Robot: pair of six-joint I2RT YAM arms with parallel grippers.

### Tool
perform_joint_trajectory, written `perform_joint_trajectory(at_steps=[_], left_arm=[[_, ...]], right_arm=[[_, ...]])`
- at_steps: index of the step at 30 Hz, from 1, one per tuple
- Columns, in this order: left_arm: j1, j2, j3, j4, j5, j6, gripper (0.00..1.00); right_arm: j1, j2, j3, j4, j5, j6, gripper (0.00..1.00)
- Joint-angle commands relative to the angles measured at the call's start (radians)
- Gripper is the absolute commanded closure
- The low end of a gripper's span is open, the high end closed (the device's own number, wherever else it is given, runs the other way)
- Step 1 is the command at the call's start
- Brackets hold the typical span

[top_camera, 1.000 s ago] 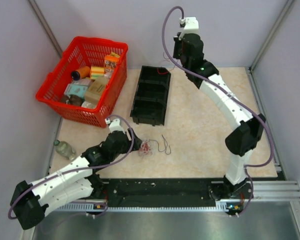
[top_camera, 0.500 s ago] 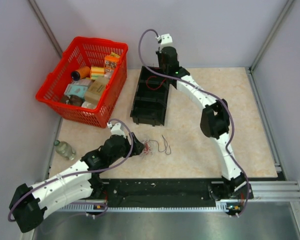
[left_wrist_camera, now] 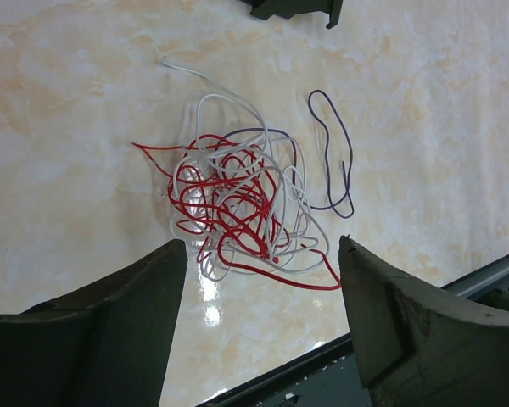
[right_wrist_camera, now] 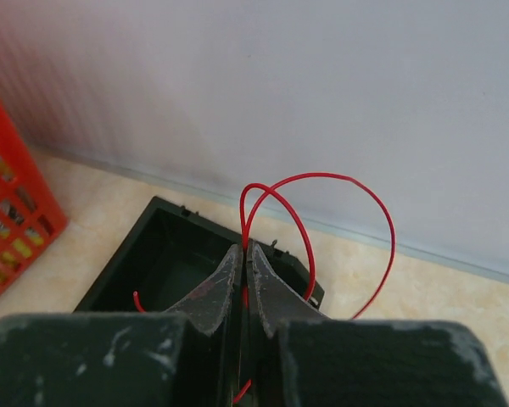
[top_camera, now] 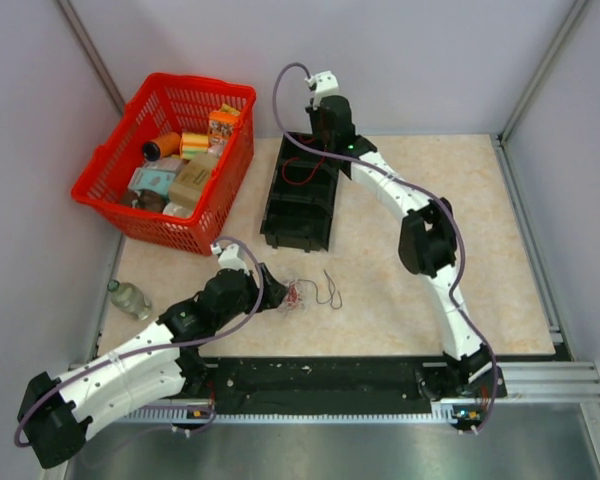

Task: Untangle the cables

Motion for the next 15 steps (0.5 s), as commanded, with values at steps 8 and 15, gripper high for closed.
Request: perform_joint_trajectory(at_steps=[8, 15], left_arm=[[0.001, -0.016, 0.053, 0.005, 0.002, 0.022, 0.24], [0.001, -0.034, 0.055, -0.008, -0.003, 0.019, 0.24]], right_arm=[[0.054, -0.300, -0.333, -0.030, -0.309, -0.021, 1.00], [0.057, -0.204, -0.266, -0.066, -0.305, 0.189, 1.00]])
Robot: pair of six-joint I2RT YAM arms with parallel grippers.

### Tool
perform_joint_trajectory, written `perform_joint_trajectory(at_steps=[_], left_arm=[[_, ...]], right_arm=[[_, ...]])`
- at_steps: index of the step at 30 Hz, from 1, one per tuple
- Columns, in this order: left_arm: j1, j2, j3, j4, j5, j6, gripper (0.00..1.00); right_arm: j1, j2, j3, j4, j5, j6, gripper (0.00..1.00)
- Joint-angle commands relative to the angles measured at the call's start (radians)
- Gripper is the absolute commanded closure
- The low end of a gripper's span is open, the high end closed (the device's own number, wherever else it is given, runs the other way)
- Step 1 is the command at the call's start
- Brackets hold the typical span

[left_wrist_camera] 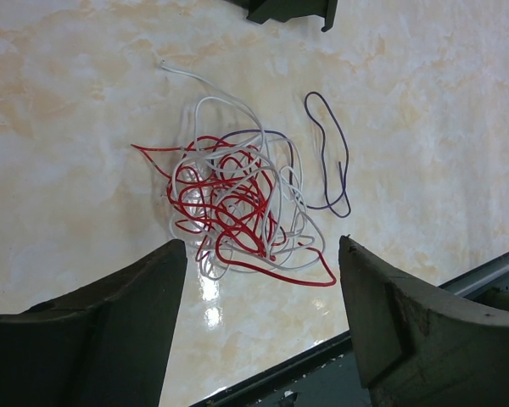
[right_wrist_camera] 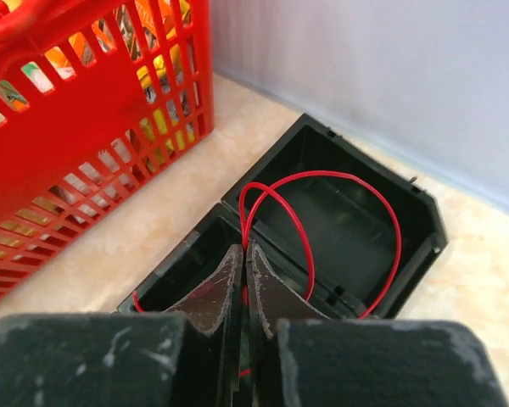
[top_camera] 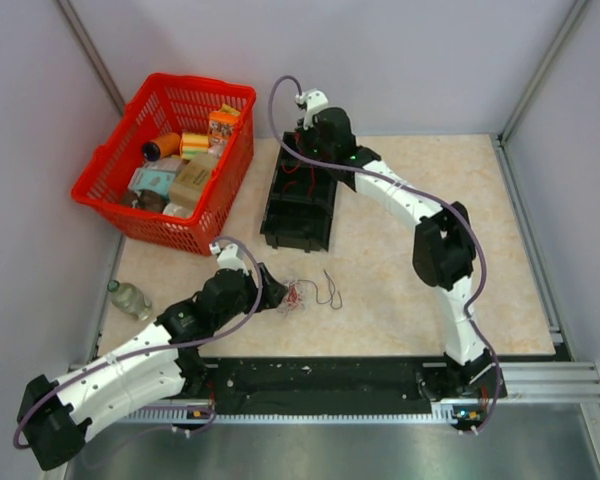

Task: Untangle the cables

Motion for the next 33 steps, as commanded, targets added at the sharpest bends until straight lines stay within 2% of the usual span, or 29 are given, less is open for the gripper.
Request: perform_joint_trajectory(at_steps=[1, 9, 12, 13, 22, 25, 30, 32, 33], left_arm=[[0.001, -0.021, 0.042, 0.006, -0.002, 0.013, 0.23], [0.001, 0.000, 0.054, 0.001, -0.004, 0.023, 0.23], [-0.001, -0.001, 0.053, 0.003, -0.004, 0.021, 0.23], [0.001, -0.004, 0.053, 0.000, -0.005, 0.019, 0.23], [0.001, -0.035, 0.031, 0.003, -0.023, 0.019, 0.23], [0.001, -0.027, 0.037, 0.004, -0.014, 0.016, 0.23], [0.001, -0.036, 0.042, -0.019, -0.013, 0.013, 0.23], [0.001, -0.050, 0.040, -0.025, -0.023, 0.012, 0.23], [0.001, -0.055, 0.037, -0.025, -0.025, 0.013, 0.23]], right_arm=[[0.004, 0.055, 0.054, -0.002, -0.031, 0.189, 1.00], [0.003, 0.112, 0.071, -0.038, -0.034, 0.614, 1.00], [0.000, 0.132, 0.058, -0.053, -0.014, 0.708, 1.00], [-0.002, 0.135, 0.055, -0.073, 0.036, 0.732, 1.00], [-0.011, 0.038, -0.150, -0.113, 0.118, 0.999, 1.00], [-0.027, 0.082, -0.100, -0.131, 0.101, 1.030, 1.00], [-0.039, 0.138, -0.018, -0.133, 0.081, 0.923, 1.00], [-0.039, 0.132, -0.015, -0.124, 0.047, 0.859, 0.86], [-0.037, 0.130, -0.006, -0.123, 0.029, 0.823, 0.76]])
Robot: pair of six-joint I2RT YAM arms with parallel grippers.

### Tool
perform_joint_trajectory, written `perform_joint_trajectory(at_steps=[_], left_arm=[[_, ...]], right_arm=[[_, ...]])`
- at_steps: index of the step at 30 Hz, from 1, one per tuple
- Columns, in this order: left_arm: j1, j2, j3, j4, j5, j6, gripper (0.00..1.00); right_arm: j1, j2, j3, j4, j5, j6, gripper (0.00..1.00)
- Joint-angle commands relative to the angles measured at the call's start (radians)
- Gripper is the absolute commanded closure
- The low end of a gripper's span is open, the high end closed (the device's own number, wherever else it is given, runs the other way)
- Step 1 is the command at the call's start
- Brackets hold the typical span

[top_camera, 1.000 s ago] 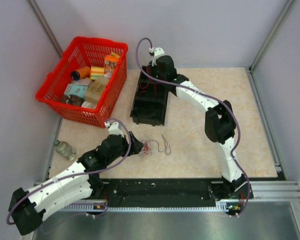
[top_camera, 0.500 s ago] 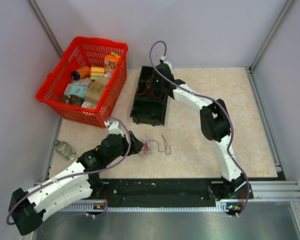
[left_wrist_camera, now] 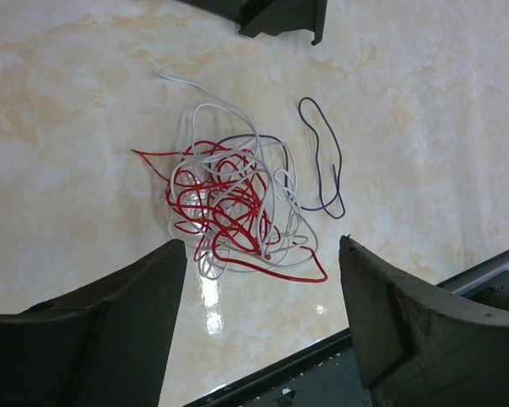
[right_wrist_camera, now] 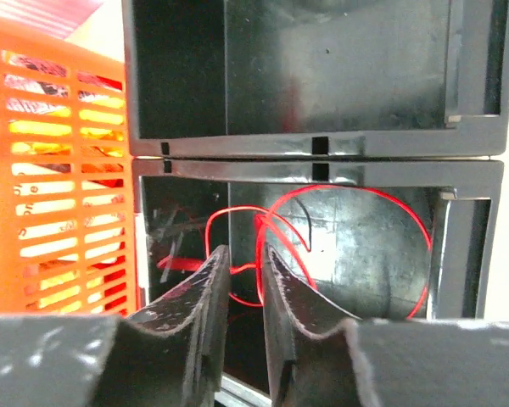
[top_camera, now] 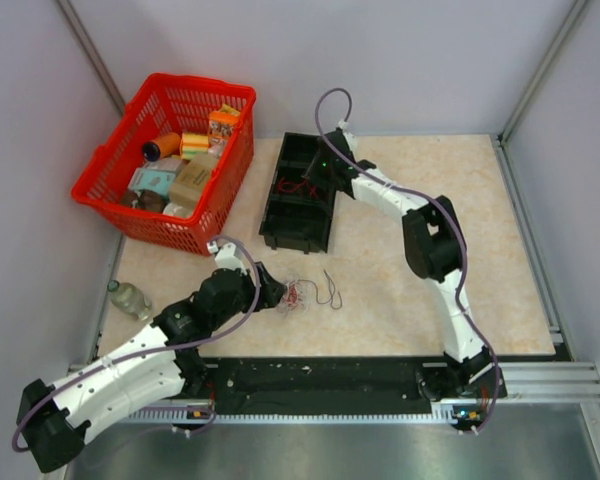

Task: Untangle the cables

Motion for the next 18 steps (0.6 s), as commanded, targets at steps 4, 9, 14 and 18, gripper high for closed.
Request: perform_joint_trajectory(at_steps=[4, 9, 14, 18], left_arm=[[0.001, -0.020, 0.008, 0.028, -0.048, 0.014, 0.21], [0.002, 0.105, 0.086, -0.013, -0.064, 0.048, 0.16], [0.001, 0.245, 0.174, -0.067, -0.070, 0.045, 0.15], [0.002, 0.317, 0.174, -0.007, -0.035, 0.047, 0.15]], right_arm=[[-0.002, -0.012, 0.104, -0.061, -0.086, -0.221, 0.53], [0.001, -0.128, 0.046, -0.132, -0.116, -0.333, 0.38], [0.001, -0.359, -0.193, -0.154, -0.098, -0.430, 0.34], [0.018, -0.559, -0.459, -0.099, -0.124, -0.479, 0.32]])
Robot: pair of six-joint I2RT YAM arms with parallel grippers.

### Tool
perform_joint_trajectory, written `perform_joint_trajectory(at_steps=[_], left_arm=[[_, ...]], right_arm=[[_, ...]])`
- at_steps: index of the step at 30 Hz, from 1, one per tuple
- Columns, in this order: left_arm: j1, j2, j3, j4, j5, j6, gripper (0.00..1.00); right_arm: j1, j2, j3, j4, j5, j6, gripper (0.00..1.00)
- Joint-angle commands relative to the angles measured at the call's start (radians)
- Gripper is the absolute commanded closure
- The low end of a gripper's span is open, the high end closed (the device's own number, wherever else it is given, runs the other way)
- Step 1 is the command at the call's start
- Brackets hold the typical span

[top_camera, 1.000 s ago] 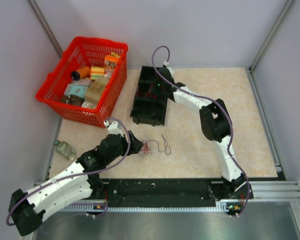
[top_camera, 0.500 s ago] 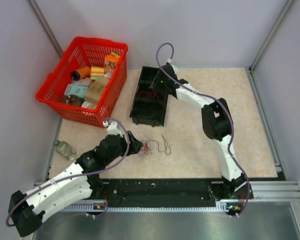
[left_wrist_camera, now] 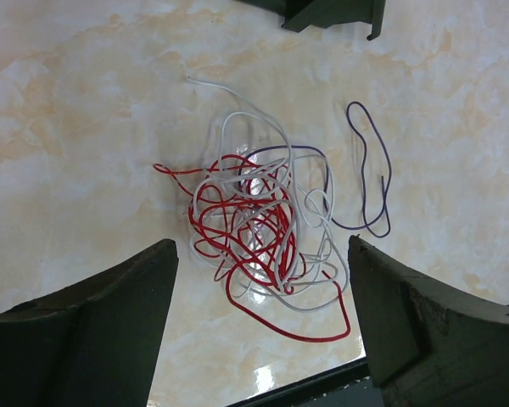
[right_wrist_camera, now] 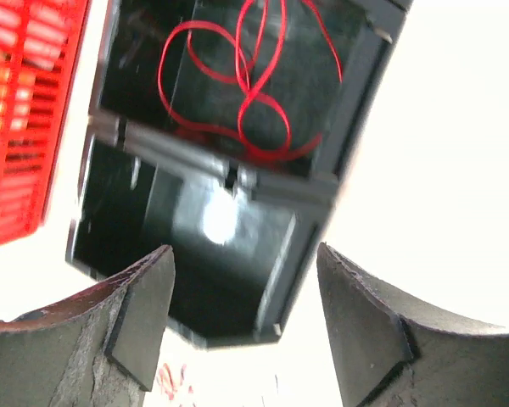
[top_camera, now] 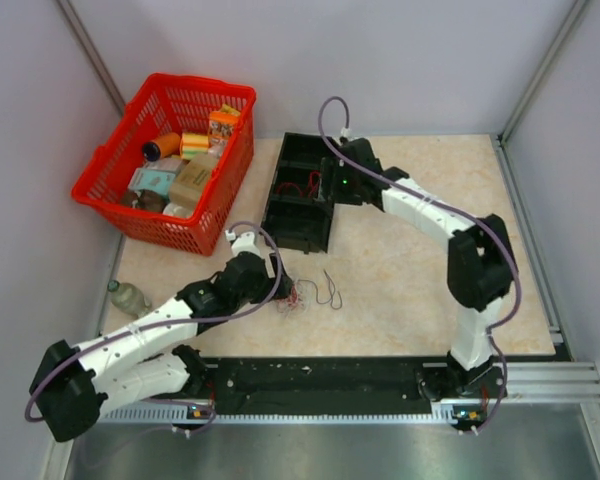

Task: Untangle the cables

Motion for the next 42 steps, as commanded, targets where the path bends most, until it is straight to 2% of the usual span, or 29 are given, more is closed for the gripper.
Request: perform_joint_trajectory(at_steps=[1, 6, 11, 14, 17, 23, 32, 39, 42], left_arm=[[0.002, 0.072, 0.033, 0.052, 0.024, 0.015, 0.15], [0.002, 0.160, 0.047, 0.089, 0.082, 0.014, 0.16], [0.001, 0.206, 0.025, 0.138, 0.101, 0.000, 0.22], [0.001, 0.213, 0.014, 0.143, 0.094, -0.013, 0.31], [-0.001, 0.206, -0.001, 0.154, 0.088, -0.028, 0.36], [0.002, 0.175, -0.045, 0.192, 0.079, -0.049, 0.51], [0.001, 0.163, -0.082, 0.237, 0.076, -0.059, 0.66], [0.001, 0.154, -0.099, 0.250, 0.071, -0.059, 0.73], [0.001, 0.146, -0.102, 0.247, 0.061, -0.065, 0.80]], right_arm=[[0.024, -0.265, -0.223, 0.045, -0.013, -0.104, 0.32], [0.064, -0.427, -0.506, 0.140, -0.107, -0.149, 0.31], [0.159, -0.413, -0.654, 0.246, -0.151, -0.184, 0.34], [0.242, -0.360, -0.644, 0.242, 0.021, -0.195, 0.36], [0.317, -0.298, -0.598, 0.190, 0.239, -0.167, 0.37], [0.366, -0.278, -0.634, 0.180, 0.321, -0.075, 0.45], [0.415, -0.206, -0.656, 0.199, 0.369, -0.066, 0.71], [0.420, -0.200, -0.674, 0.219, 0.434, -0.057, 0.97], [0.420, -0.264, -0.683, 0.191, 0.500, -0.058, 1.00]])
